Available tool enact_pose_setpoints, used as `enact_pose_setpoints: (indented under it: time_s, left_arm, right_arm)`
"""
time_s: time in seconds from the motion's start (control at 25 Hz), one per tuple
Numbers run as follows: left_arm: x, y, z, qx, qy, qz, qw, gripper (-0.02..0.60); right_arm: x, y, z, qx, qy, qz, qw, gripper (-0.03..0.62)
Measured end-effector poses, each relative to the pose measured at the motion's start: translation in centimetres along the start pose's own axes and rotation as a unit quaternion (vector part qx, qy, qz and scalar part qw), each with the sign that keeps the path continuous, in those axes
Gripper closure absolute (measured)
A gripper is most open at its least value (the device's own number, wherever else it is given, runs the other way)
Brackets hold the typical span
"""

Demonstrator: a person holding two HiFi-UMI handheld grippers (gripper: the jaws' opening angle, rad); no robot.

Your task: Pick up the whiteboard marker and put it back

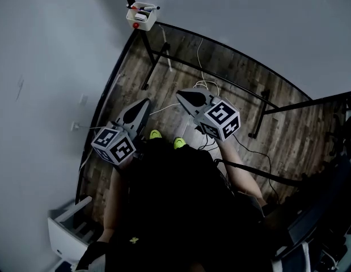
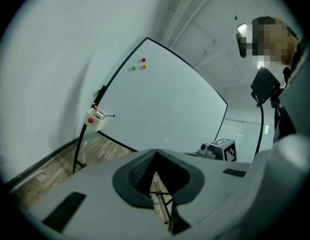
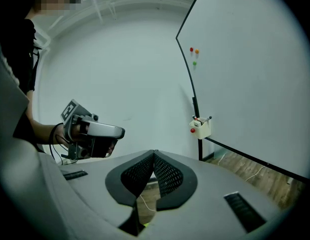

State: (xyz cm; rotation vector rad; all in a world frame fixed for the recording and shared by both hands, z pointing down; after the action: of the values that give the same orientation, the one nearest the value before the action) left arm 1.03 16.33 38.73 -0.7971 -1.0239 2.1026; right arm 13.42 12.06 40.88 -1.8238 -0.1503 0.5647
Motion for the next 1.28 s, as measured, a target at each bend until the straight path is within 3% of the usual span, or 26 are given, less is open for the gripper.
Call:
enact_pose_setpoints:
  time_s: [0.36,0.72,1.28]
  left_arm:
    - [-0.9,-0.6,-0.6,-0.007,-0.007,0.013,0.9999,0.551]
    - [-2.3,0.6,0.6,-0.013,-0.022,0.004,0.9997,0.551]
    - [-5.0,4.0,6.3,-0.003,-0.027,0.004,0.9996,0.550]
  right_arm:
    - [1.2,-0.8,-0.8,-0.009,-0.008,-0.007,1.000,0.595]
    - [0.4,0.3,-0.8,0.013,-0.013,-0.011,1.000,0.595]
    - [-6.4,2.5,-3.6,0.030,-0.003,0.015,0.999,0.595]
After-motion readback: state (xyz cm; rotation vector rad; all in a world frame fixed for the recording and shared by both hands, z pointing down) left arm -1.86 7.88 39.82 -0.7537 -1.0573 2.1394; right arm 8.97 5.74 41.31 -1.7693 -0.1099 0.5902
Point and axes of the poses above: the fingertips, and each gripper's own axes: x backward along the fingers, z to its left, y out of its top, the point moved 3 cm from there along x, backward along the fingers, and after that the axes turned 2 degrees about z, right-handed, at the moved point
